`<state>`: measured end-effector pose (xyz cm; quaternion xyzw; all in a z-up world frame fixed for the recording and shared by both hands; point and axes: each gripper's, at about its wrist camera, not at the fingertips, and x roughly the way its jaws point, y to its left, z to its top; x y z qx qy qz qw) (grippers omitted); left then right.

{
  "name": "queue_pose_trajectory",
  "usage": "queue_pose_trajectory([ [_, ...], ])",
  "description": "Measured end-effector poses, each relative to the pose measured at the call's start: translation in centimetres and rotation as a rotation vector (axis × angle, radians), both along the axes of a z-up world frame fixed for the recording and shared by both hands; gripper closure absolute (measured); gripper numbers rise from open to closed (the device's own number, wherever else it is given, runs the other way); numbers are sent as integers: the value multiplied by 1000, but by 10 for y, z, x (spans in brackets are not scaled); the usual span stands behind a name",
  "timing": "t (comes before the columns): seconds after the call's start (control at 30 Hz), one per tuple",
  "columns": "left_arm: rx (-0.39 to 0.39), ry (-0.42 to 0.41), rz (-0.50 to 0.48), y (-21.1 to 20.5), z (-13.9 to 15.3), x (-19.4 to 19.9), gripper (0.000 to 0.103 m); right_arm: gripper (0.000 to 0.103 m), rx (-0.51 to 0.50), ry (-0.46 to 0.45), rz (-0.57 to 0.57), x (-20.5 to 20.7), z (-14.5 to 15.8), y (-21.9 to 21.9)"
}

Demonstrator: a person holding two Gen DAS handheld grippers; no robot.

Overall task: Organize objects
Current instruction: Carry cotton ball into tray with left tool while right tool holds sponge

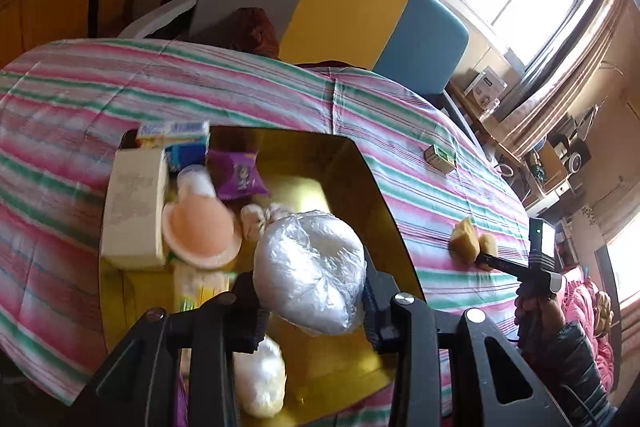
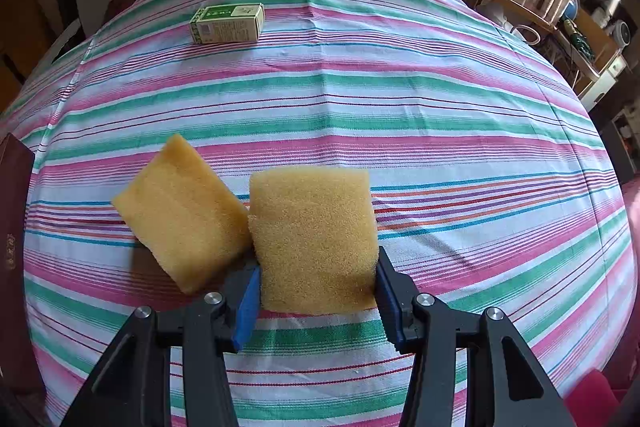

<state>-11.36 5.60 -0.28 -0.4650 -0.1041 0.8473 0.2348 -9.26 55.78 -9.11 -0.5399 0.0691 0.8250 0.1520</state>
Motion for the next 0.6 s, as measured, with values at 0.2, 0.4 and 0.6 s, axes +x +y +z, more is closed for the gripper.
queue_pose_trajectory([
  [0.2, -38, -17, -50, 42, -7, -48, 66, 52, 1, 0, 0, 0, 0, -1],
  [0.4, -147, -68, -71, 75, -41, -99, 66, 52, 3, -2, 1, 0, 0, -1],
  [0.6, -206, -123, -78, 91, -70, -123, 65, 52, -2, -2, -3, 0, 0, -2],
])
